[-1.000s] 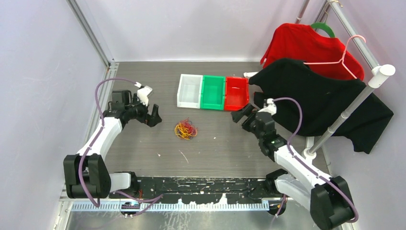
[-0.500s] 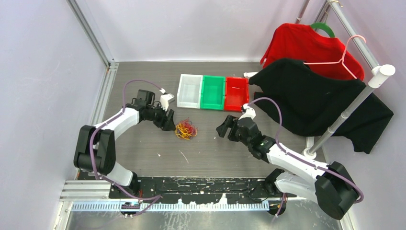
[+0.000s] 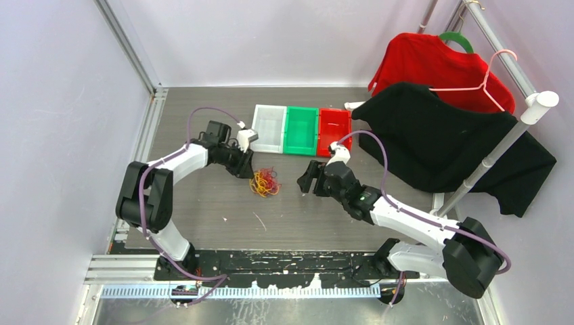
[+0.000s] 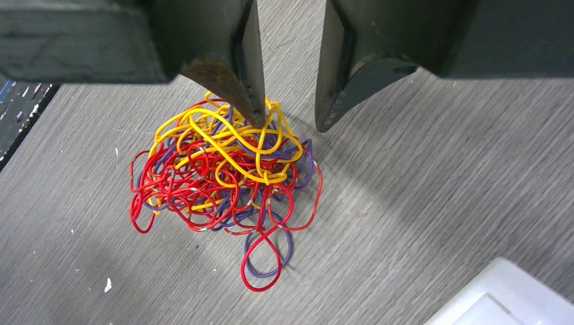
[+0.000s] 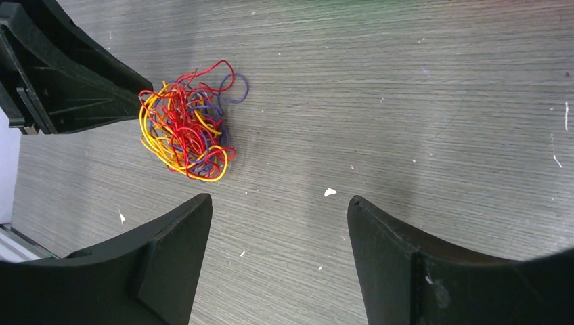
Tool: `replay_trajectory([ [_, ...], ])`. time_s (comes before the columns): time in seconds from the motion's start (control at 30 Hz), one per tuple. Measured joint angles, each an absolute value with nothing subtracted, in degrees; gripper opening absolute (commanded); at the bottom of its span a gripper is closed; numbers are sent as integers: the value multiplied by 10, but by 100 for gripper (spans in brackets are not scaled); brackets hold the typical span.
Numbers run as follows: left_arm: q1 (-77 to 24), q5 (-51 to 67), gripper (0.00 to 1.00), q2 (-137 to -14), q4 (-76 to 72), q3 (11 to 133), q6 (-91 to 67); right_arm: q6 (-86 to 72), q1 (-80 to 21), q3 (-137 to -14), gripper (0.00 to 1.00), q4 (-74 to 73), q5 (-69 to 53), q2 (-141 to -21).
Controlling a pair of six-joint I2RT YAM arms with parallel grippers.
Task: Untangle the cables
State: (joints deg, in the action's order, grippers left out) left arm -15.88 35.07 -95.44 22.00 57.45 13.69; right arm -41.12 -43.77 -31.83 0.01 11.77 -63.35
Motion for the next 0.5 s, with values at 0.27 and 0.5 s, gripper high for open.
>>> replay_trajectory([
  [0.27,-188,349,33,-958,224,579,137,-401,-454,-342,78,0,127,-656],
  [0.5,-195,346,5,-958,230,579,137,-396,-462,-343,78,5,132,-659],
])
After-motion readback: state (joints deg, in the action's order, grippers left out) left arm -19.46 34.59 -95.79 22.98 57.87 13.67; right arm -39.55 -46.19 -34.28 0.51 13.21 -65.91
